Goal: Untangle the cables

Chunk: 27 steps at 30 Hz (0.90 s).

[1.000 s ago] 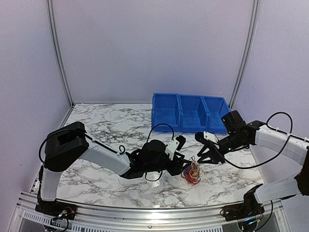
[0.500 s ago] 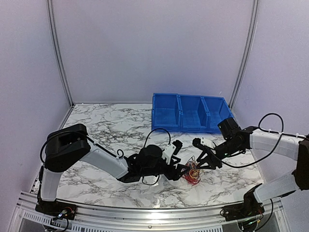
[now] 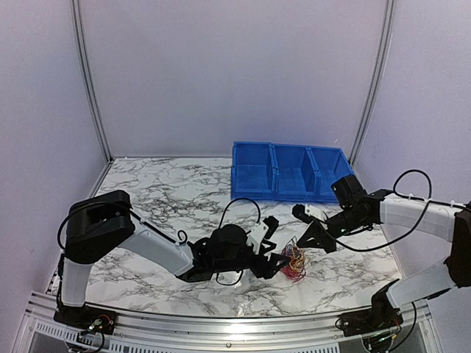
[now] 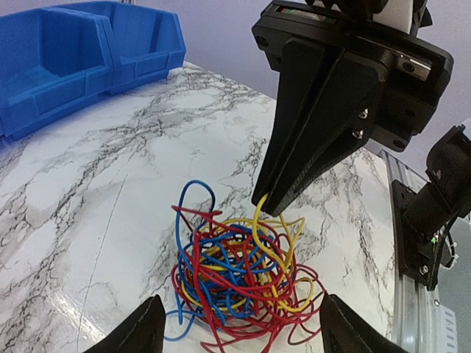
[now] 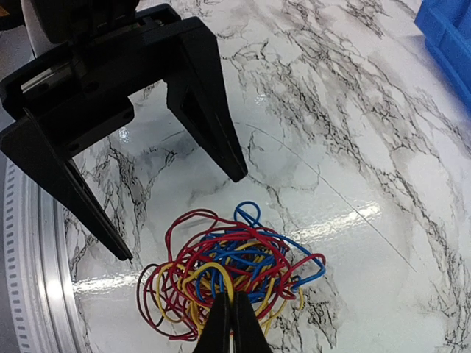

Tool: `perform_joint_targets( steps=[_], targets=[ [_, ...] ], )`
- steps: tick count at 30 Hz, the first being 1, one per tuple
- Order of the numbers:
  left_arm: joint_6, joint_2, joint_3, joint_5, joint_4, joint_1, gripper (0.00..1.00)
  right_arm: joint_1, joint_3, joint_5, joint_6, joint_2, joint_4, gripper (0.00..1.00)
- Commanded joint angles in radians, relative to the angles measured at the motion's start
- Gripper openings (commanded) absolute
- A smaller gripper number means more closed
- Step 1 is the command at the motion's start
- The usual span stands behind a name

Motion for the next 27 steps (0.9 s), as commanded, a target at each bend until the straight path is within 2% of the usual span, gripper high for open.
perform_joint_targets(
  steps=[1, 5, 10, 20, 27],
  targets=[
    [0.027, 0.015, 0.073, -0.09, 0.05, -0.012, 0.74, 0.0, 0.047, -0.022, 0.008, -0.035, 0.002, 0.0],
    [0.016, 0.063, 0.134, -0.197, 0.055, -0.018, 0.71, 0.001, 0.075, -0.032, 0.016, -0.035, -0.027, 0.0],
    [-0.023, 0.099, 0.169, -0.342, 0.054, -0.021, 0.6, 0.0, 0.09, -0.041, 0.016, -0.047, -0.056, 0.0],
    [-0.039, 0.132, 0.153, -0.36, 0.102, -0.032, 0.56, -0.001, 0.093, -0.047, 0.037, -0.047, -0.047, 0.0],
    [-0.04, 0.241, 0.269, -0.368, 0.101, -0.032, 0.55, 0.0, 0.103, -0.081, 0.033, -0.047, -0.062, 0.0]
  ],
)
